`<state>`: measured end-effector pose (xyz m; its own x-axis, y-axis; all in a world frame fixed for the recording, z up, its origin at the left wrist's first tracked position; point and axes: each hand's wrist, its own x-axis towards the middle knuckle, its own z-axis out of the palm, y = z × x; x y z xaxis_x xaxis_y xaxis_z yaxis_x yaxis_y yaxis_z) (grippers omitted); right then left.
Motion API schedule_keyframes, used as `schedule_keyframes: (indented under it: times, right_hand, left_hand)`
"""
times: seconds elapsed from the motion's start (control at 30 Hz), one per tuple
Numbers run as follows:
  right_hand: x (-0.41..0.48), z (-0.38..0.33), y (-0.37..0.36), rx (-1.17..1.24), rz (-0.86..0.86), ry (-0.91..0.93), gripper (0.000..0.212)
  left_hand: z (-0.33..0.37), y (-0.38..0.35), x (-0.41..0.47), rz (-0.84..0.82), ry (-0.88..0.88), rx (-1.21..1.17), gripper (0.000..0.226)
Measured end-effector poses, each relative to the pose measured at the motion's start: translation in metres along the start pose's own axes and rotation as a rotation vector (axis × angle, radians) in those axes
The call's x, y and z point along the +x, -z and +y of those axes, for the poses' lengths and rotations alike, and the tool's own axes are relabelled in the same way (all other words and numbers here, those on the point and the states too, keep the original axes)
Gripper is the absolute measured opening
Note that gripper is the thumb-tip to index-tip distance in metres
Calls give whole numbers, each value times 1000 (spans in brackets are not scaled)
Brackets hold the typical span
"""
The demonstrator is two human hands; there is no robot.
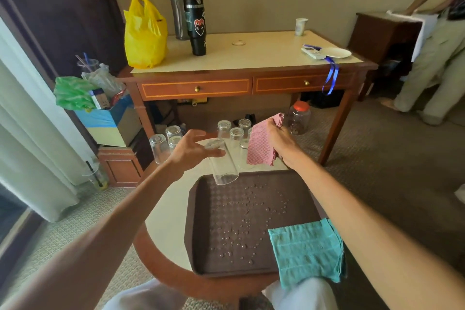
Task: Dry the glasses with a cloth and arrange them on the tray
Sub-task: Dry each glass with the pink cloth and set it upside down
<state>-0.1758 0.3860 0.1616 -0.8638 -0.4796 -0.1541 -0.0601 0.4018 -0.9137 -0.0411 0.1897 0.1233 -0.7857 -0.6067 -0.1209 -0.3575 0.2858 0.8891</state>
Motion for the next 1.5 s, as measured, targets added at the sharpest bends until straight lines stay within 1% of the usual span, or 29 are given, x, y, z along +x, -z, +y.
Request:
schedule_keyframes:
  times: [0.03,0.1,0.23,0.27,0.37,0.43,0.6,0.8,0.93,1.07,1.17,1.33,1.5]
  right_hand:
    - [-7,-3,1,-7,-7,-1,55]
    - [-23,-12,2,-20,-32,2,57]
    - [-46,-28,4,-52,-68,26,58]
    - [-51,-32,5,-58,-69,34,58]
    - [-60,-40,6,-72,-72,51,59]
    - [-66,-45,7,-83,-79,60,59]
    - [-75,-50,6,-118,-87,68,61]
    - [-79,-50,9,-130,-108,63,63]
    - [-79,-49,10,-42,-103,25,62]
    - [-80,-52,10,77,-121,-26,59]
    - [-84,-54,10,152,-138,-58,62]
    - [-80,-52,9,204,-195,-60,61]
    - [-74,-48,7,262,-200,-112,45]
  left_hand:
    - [5,4,-10,-35,15,-69,92]
    - [14,13,-30,-88,41,-156,84]
    - [31,29,-56,-133,69,-283,75]
    - [35,32,-60,-146,68,-320,77]
    - [45,41,-71,-184,38,-427,94]
    - [50,43,-76,-194,14,-454,91]
    - [59,41,-85,-130,-48,-290,68]
    - [70,37,-91,-96,-54,-222,63]
    - [77,29,-90,-99,-83,-88,63]
    - [86,22,-86,-47,-126,-59,69]
    - [92,19,-87,-47,-141,-39,72]
    - [104,19,-91,-51,-125,-98,70]
    - [108,19,-90,-65,-82,-138,67]
